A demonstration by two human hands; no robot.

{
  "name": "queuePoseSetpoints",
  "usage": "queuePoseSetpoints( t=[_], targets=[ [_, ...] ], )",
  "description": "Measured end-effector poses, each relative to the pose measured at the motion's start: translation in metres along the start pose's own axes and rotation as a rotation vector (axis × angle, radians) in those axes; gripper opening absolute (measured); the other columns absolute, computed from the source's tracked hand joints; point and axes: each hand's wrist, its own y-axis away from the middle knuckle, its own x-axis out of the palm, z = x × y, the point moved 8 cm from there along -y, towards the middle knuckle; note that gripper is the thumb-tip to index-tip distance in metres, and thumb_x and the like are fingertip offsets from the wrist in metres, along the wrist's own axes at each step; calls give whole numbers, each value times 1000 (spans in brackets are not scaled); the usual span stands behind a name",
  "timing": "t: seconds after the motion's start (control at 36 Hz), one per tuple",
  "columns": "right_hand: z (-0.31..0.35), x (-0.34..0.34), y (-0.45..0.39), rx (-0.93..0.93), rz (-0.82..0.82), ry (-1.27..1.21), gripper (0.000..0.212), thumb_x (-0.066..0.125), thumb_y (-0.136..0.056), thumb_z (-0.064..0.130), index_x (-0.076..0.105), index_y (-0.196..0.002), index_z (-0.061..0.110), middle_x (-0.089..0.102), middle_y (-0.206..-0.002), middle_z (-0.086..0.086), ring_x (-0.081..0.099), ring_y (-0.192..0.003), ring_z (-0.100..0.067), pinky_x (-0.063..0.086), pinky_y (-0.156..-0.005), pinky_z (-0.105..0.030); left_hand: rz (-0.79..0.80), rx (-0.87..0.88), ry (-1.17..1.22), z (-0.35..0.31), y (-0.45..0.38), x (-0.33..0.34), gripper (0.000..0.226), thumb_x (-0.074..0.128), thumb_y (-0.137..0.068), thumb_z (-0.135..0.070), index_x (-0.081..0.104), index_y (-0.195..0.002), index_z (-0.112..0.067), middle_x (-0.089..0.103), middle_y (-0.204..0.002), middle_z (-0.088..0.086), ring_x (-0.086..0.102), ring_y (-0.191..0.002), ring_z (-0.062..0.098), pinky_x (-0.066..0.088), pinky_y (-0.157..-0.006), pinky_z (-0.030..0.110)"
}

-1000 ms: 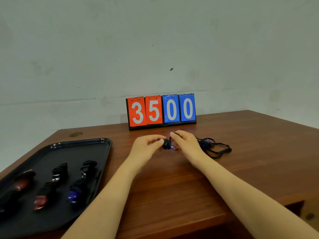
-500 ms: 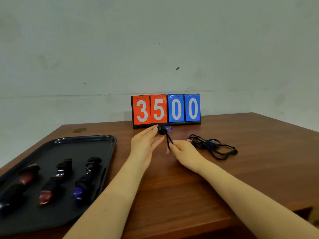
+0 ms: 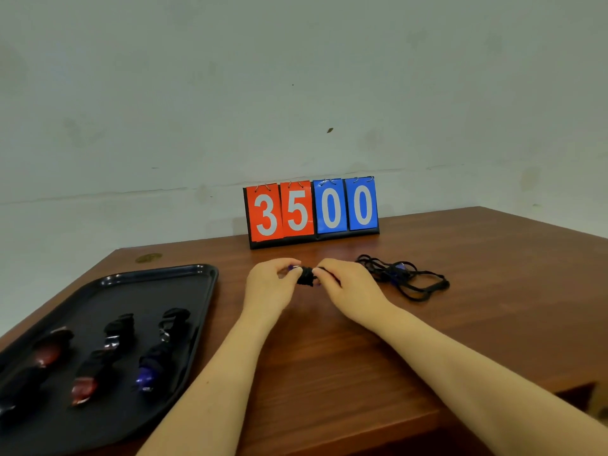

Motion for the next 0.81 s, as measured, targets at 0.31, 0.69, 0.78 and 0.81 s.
queuePoseSetpoints(
  t=[0.31,0.69,0.78,0.81],
  targets=[
    [-31,-6,3,454,2,-639,36,41,-102,32,54,-72,16,50,-62,2,47,-54,-8,41,-56,-23,240,-114,585,-8,13,17,19,61,-92,-11,70,-105,-21,70,-107,2,70,-90,12,57,-75,22],
    [-41,12,6,617,2,-1019,29,44,-101,32,63,-103,9,48,-56,0,50,-51,-14,38,-46,-23,258,-205,932,-15,20,31,25,57,-95,-13,64,-119,-14,70,-114,9,70,-98,20,57,-87,34],
    [-48,15,6,690,-16,-1013,27,46,-101,32,62,-101,11,50,-57,0,50,-50,-13,38,-47,-24,227,-172,800,-14,18,33,30,64,-90,-10,64,-119,-18,68,-112,2,70,-96,15,57,-85,30],
    [-49,15,7,709,-18,-995,27,46,-101,32,62,-103,11,50,-58,0,50,-49,-13,38,-47,-24,204,-144,694,-14,16,32,33,67,-88,-11,63,-120,-21,67,-112,-2,68,-98,13,56,-86,28]
  ],
)
